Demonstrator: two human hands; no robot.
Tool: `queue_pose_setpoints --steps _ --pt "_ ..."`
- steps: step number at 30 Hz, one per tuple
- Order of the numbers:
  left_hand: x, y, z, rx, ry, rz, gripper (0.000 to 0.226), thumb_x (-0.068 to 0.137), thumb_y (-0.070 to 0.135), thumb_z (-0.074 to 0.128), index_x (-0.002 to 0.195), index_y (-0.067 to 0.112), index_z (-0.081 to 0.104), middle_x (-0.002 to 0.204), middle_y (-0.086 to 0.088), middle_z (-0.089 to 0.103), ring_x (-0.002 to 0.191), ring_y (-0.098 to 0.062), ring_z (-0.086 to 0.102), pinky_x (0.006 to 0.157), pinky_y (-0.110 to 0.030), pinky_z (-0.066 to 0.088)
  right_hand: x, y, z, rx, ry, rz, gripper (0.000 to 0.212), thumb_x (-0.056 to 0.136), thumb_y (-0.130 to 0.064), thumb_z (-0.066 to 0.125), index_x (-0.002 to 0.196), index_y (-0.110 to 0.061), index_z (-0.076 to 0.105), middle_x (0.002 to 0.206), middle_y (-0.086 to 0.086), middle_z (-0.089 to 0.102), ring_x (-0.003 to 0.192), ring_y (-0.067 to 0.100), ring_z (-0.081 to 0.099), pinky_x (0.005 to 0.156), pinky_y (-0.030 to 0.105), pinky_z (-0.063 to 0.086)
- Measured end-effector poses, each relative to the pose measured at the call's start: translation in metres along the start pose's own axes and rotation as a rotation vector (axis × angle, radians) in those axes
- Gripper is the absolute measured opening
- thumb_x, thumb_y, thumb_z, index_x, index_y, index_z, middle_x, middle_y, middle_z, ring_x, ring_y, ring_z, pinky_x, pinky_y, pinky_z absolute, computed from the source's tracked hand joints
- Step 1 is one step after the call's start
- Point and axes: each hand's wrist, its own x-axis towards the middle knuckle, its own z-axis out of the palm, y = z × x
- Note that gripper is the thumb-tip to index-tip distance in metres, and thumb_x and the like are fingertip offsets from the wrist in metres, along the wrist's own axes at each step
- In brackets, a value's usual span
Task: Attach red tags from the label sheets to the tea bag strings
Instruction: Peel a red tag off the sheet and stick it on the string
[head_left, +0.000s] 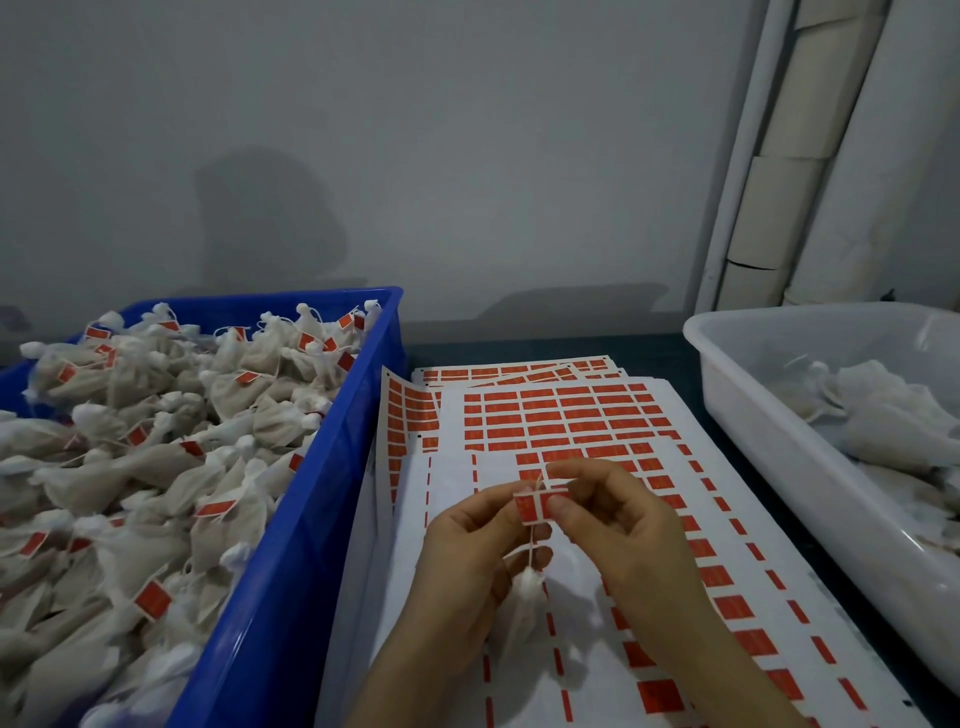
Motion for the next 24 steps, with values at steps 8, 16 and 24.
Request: queue_pose_setpoints --steps 8,16,24 --pt "0.0011 -0.0020 -0.0004 0.001 -0.004 0.006 0.017 0.075 0.029 0.065 0.086 0.024 0.077 0.093 -0.004 0.074 0.082 -0.019 0.071 0.063 -0.022 0.054 0.0001 0.0014 0.0005 -0.006 0.017 -0.007 0.024 0.067 -0.039 0.059 0.091 -0.032 0.062 0.083 -0.020 0.066 0.083 -0.002 0.062 0.062 0.005 0.046" --pt "0.0014 -0.0018 -0.0002 -0.017 -0.016 0.027 0.021 0.071 0.031 0.062 0.082 0.023 0.078 0.091 -0.006 0.074 0.082 -0.021 0.071 0.063 -0.023 0.055 -0.0002 0.0036 0.0035 0.010 0.008 -0.016 0.023 0.068 -0.037 0.062 0.090 -0.033 0.062 0.084 -0.021 0.067 0.084 -0.002 0.063 0.061 0.005 0.046" --pt "0.0020 -0.0025 -0.0010 -0.016 -0.040 0.015 0.023 0.072 0.032 0.062 0.086 0.022 0.078 0.096 -0.005 0.074 0.089 -0.021 0.070 0.066 -0.023 0.055 0.0011 0.0052 0.0033 -0.010 0.010 -0.017 0.023 0.067 -0.036 0.063 0.089 -0.035 0.061 0.083 -0.027 0.066 0.083 -0.008 0.062 0.061 0.002 0.044"
